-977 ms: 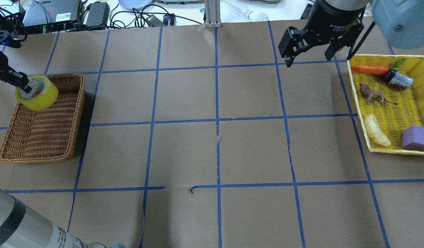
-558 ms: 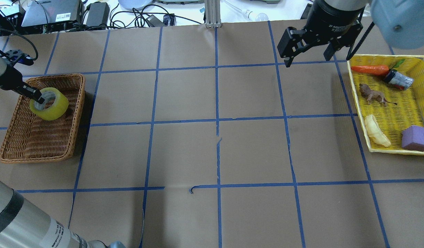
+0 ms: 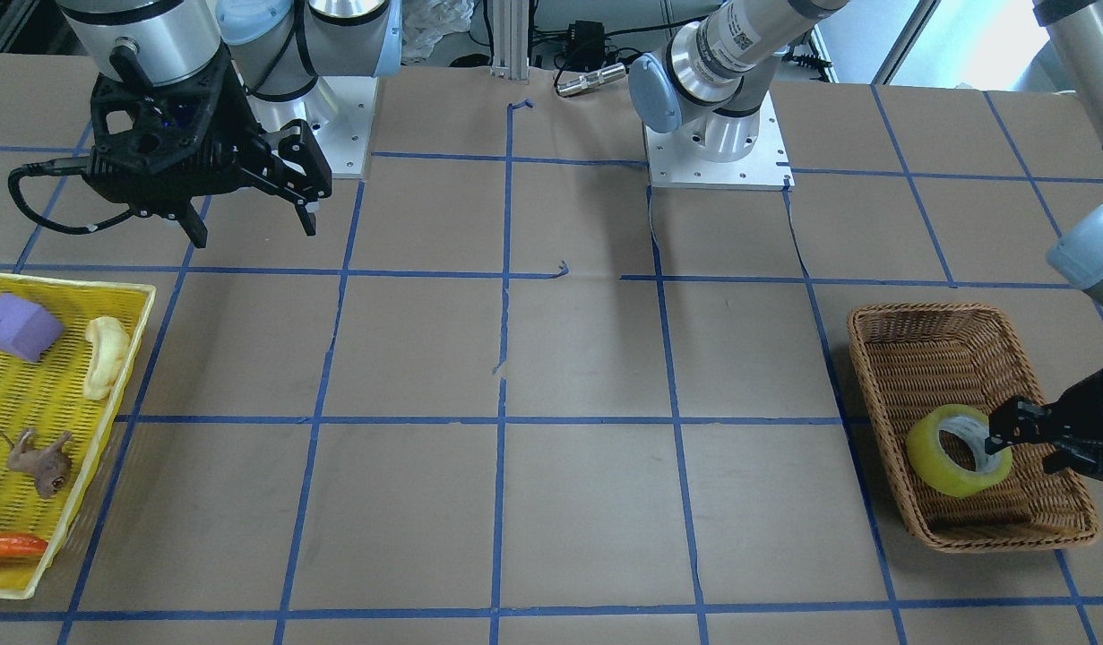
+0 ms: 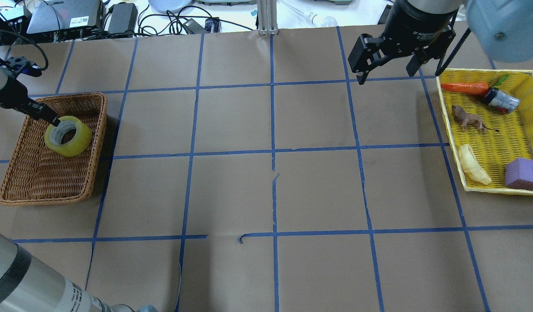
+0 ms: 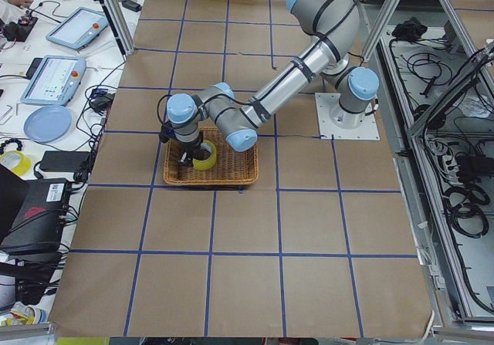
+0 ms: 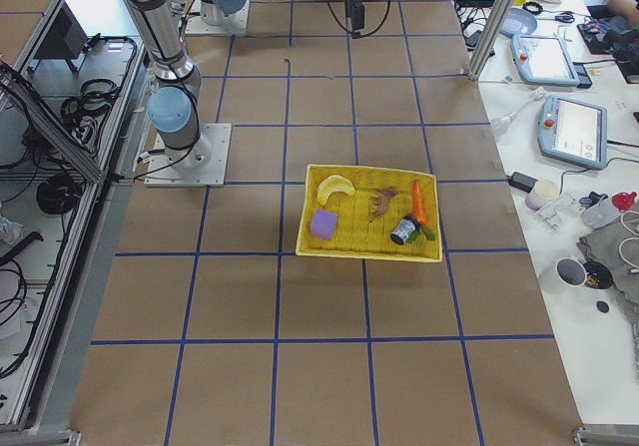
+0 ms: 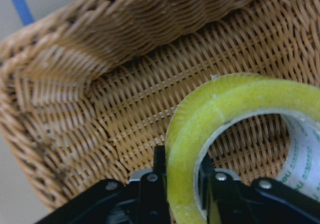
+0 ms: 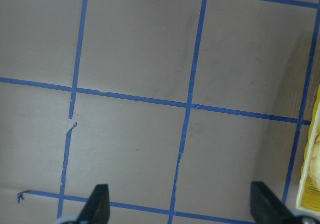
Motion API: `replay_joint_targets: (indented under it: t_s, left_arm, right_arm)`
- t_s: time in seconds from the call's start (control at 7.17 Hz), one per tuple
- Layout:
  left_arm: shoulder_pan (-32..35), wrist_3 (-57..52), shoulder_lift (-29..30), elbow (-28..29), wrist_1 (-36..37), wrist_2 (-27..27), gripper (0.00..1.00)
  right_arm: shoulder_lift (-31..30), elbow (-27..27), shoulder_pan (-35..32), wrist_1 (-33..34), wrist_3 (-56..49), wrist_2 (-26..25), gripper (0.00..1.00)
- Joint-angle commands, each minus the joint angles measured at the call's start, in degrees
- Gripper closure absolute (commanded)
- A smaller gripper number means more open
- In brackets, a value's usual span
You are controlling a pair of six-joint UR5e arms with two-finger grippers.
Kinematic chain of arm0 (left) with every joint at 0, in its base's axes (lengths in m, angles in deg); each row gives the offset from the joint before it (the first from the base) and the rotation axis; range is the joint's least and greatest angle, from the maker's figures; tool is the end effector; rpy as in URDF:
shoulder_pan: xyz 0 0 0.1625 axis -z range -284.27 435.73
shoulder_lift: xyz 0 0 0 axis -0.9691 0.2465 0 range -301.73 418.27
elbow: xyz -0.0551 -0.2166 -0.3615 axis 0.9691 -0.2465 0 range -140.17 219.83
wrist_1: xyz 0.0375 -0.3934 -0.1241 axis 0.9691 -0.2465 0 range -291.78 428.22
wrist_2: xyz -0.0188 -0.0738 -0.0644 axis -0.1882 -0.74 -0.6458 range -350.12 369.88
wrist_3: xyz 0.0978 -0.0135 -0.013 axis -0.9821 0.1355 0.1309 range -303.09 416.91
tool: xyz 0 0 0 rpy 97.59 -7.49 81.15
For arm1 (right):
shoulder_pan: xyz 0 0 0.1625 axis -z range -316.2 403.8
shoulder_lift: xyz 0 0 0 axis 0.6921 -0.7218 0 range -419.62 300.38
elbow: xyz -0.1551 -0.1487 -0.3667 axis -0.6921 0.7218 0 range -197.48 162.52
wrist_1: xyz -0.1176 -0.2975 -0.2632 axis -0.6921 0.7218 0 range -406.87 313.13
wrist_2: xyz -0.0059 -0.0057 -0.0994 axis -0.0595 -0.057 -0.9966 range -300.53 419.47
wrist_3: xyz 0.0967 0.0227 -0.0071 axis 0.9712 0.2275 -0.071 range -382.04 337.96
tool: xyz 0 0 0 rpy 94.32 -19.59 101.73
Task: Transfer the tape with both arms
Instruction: 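Lower the tape roll into the basket and open the left gripper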
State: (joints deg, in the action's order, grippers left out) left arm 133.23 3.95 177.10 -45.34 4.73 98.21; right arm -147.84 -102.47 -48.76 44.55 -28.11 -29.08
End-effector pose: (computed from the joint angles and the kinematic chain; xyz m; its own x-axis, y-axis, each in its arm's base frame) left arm 0.2436 -0.6359 0.2803 -0.9367 0.3497 -0.0175 0.3502 0.9354 -0.0496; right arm 0.1586 -0.5058 0.5182 -0.9883 -0.1516 -0.0165 -0.1497 0.9852 -0.0832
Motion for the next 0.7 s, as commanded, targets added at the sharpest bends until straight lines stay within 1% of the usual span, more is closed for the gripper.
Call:
replay_joint_targets:
  t_s: [0.0, 0.14, 0.28, 0.42, 0.56]
  left_arm:
    - [8.9, 11.3, -6.7, 4.9, -12.5, -0.7, 0.00]
    - [12.9, 17.3, -9.2, 5.2, -14.5, -0.9, 0.00]
    - [17.9, 24.1, -10.6, 5.1, -14.7, -0.6, 0.00]
    - [23.1, 36.0, -12.1, 5.5, -15.9, -0.2, 0.00]
    - [27.4, 42.4, -14.3, 4.9, -18.9, -0.1, 0.00]
  right_arm:
    - [0.1, 0.0, 0.0, 0.0, 0.0, 0.1, 0.00]
    - [0.1, 0.0, 0.0, 0.0, 0.0, 0.1, 0.00]
    - [0.1, 0.0, 0.0, 0.0, 0.0, 0.1, 0.00]
    - [0.1, 0.0, -0.1, 0.0, 0.0, 0.1, 0.00]
    - [0.1, 0.0, -0.1, 0.0, 0.0, 0.1, 0.00]
